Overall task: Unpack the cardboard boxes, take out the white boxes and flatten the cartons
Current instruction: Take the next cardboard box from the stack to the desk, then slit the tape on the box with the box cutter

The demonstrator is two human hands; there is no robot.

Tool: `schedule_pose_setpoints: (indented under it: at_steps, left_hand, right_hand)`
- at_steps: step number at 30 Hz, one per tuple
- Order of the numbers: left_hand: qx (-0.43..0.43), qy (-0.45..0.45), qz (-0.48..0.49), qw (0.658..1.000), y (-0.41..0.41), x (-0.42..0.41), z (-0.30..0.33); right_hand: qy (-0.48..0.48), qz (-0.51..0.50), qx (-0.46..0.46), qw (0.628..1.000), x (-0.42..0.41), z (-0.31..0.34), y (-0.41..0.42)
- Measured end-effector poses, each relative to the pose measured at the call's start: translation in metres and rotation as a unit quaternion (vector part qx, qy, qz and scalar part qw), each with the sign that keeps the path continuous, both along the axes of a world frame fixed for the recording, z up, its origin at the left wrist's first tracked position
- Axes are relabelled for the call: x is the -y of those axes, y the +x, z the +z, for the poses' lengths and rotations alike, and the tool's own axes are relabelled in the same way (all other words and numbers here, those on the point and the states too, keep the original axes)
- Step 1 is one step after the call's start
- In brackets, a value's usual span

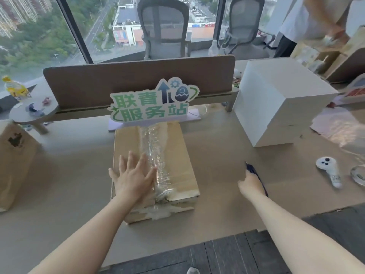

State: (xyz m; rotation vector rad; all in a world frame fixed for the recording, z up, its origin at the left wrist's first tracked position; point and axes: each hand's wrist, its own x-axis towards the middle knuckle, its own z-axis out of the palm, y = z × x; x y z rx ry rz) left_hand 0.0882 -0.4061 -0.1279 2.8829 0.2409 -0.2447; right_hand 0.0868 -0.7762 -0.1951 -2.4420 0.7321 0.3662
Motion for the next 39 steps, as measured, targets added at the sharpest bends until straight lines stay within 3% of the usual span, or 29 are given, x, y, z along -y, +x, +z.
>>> schedule_pose_setpoints:
  at_steps: [12,20,25,28,31,34,39]
  left_hand:
    - [0.016,0.056,0.021,0.998,-0.001,0.007,-0.010]
    - [-0.007,0.066,0.024,0.998,-0.001,0.009,-0.007]
    - [-0.021,0.053,0.024,0.998,-0.008,0.012,0.000]
    - [-0.010,0.053,0.006,0.999,-0.004,0.009,0.011]
    - [0.043,0.008,0.011,0.999,0.029,-0.007,0.024]
    - [0.088,-0.043,0.011,0.995,0.080,-0.027,0.031]
    - [0.060,-0.082,0.009,0.995,0.154,-0.055,0.017]
  right_hand:
    - [-0.110,-0.033,-0.025,0.993,0.044,-0.047,0.026]
    - [0.088,0.029,0.027,0.995,0.001,-0.028,0.036]
    - [0.208,0.036,0.142,0.967,-0.053,0.027,0.068]
    - [0.235,0.111,0.190,0.947,-0.088,0.065,0.097]
    - [0.164,0.235,0.201,0.937,-0.130,0.100,0.124]
    - [0.012,0.346,0.169,0.923,-0.170,0.124,0.150]
    - [-0.131,0.446,0.092,0.881,-0.213,0.142,0.190]
